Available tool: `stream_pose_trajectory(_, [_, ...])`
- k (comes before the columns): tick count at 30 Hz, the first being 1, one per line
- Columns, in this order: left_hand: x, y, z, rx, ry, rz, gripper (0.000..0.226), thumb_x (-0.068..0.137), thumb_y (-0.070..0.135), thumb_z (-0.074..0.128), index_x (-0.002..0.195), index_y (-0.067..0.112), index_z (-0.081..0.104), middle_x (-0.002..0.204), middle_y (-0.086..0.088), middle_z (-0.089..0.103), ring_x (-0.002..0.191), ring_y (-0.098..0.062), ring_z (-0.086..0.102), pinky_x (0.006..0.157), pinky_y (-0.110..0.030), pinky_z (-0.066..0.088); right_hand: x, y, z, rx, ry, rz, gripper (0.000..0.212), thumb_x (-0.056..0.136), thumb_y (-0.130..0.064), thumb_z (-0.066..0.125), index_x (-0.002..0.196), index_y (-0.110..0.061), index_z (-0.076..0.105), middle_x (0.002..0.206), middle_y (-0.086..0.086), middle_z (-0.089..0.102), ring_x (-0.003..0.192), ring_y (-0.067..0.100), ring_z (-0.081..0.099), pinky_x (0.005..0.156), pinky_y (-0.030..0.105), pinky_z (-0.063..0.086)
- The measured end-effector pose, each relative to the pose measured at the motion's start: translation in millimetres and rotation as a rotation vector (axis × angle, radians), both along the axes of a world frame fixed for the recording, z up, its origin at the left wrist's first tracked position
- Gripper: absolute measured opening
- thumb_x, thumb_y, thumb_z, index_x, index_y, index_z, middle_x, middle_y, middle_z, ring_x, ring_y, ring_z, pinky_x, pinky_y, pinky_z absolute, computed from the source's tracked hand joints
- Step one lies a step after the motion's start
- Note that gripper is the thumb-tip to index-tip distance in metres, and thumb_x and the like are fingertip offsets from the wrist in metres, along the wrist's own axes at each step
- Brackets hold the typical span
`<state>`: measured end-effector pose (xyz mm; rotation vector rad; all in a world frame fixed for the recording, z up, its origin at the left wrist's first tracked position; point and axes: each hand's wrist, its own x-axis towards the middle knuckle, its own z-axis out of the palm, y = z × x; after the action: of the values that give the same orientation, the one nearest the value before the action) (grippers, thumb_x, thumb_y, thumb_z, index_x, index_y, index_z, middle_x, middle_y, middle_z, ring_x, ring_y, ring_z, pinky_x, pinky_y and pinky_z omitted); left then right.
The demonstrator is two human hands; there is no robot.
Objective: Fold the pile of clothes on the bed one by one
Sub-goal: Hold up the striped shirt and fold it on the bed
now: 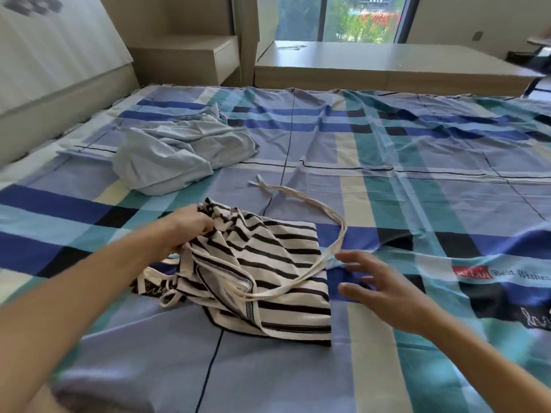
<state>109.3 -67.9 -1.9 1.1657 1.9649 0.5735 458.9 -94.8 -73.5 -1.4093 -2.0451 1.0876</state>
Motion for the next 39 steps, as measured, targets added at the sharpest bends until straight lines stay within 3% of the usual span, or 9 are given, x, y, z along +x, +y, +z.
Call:
stream_pose_trajectory(4, [-19, 4, -8, 0.065, 0.379, -0.008, 0.038, 0.097, 0.038, 0.051, 0.127, 0.015, 0.052, 0.132, -0.016, 0.056, 0.113, -0.032, 0.052, 0.096, -0.040, 0.042, -4, 2, -7, 0.047, -0.080, -0.009, 0.062, 0.089, -0.027, 0.073, 0.142, -0.039, 0.044, 0.127, -0.017, 0.058, 0.119, -0.007, 0.052, 0.097, 0.020, 0.045])
stream_pose_trajectory(8, [-12, -10, -8, -0.050, 0.180, -0.133, 0.102, 0.066, 0.096, 0.047, 0.140, 0.026, 0.043, 0.131, 0.001, 0.055, 0.119, -0.024, 0.054, 0.101, -0.042, 0.042, -8, 4, -11, 0.025, -0.023, -0.080, 0.061, 0.089, -0.025, 0.073, 0.139, -0.045, 0.043, 0.120, -0.013, 0.061, 0.112, 0.000, 0.059, 0.089, 0.018, 0.048])
stream_pose_trajectory(11, [-7, -11, -27, -0.111, 0.236, -0.237, 0.080, 0.068, 0.072, 0.075, 0.129, 0.029, 0.045, 0.125, 0.007, 0.059, 0.116, -0.017, 0.056, 0.101, -0.034, 0.042, -22, 2, -10, -0.075, 0.182, -0.168, 0.061, 0.087, -0.019, 0.075, 0.132, -0.047, 0.045, 0.114, 0.002, 0.067, 0.098, 0.011, 0.070, 0.085, 0.033, 0.058])
stream_pose_trajectory(14, [-6, -6, -34, -0.090, 0.241, -0.183, 0.099, 0.056, 0.061, 0.076, 0.141, 0.023, 0.041, 0.132, -0.001, 0.058, 0.119, -0.022, 0.055, 0.102, -0.038, 0.046, -41, -4, -1, -0.221, 0.379, -0.211, 0.064, 0.086, -0.023, 0.073, 0.137, -0.047, 0.042, 0.110, 0.005, 0.068, 0.097, 0.016, 0.072, 0.079, 0.032, 0.060])
stream_pose_trajectory(21, [-18, 2, -45, -0.075, -0.015, -0.129, 0.071, 0.073, 0.029, 0.083, 0.136, 0.024, 0.050, 0.125, -0.001, 0.062, 0.115, -0.022, 0.058, 0.103, -0.038, 0.047, -64, 37, -7, -0.295, 0.360, -0.420, 0.050, 0.088, -0.030, 0.075, 0.134, -0.029, 0.053, 0.103, 0.016, 0.069, 0.095, 0.026, 0.068, 0.092, 0.045, 0.057])
stream_pose_trajectory(28, [-21, -2, -41, -0.044, 0.021, -0.241, 0.066, 0.079, 0.034, 0.082, 0.136, 0.026, 0.050, 0.131, 0.003, 0.060, 0.117, -0.017, 0.055, 0.100, -0.031, 0.043, -75, 127, 14, -0.312, 0.360, -0.598, 0.074, 0.084, -0.006, 0.076, 0.145, -0.010, 0.034, 0.094, 0.015, 0.062, 0.065, 0.017, 0.059, 0.054, 0.029, 0.047])
stream_pose_trajectory(33, [-42, -3, 1, -0.257, 0.088, -0.381, 0.072, 0.083, 0.076, 0.047, 0.137, 0.028, 0.052, 0.127, 0.000, 0.059, 0.115, -0.022, 0.059, 0.109, -0.044, 0.044, -95, 119, 104, -0.035, 0.290, -0.207, 0.041, 0.093, -0.004, 0.066, 0.132, -0.004, 0.054, 0.068, 0.007, 0.053, 0.054, 0.014, 0.045, 0.050, 0.023, 0.042])
stream_pose_trajectory(35, [-60, -3, 6, -0.323, 0.078, -0.425, 0.057, 0.091, 0.073, 0.038, 0.121, 0.031, 0.063, 0.114, -0.001, 0.071, 0.105, -0.017, 0.066, 0.113, -0.047, 0.039, -103, 102, 141, 0.141, 0.143, 0.036, 0.024, 0.094, -0.010, 0.066, 0.118, -0.014, 0.065, 0.061, 0.000, 0.060, 0.054, 0.015, 0.049, 0.057, 0.030, 0.045])
stream_pose_trajectory(39, [-76, -6, 0, -0.384, 0.239, -0.623, 0.036, 0.090, 0.050, 0.065, 0.112, 0.022, 0.067, 0.108, -0.003, 0.071, 0.097, -0.015, 0.065, 0.098, -0.034, 0.046, -116, 76, 187, 0.392, 0.087, 0.269, 0.026, 0.093, -0.012, 0.069, 0.118, -0.014, 0.066, 0.060, 0.000, 0.067, 0.057, 0.026, 0.061, 0.072, 0.041, 0.055])
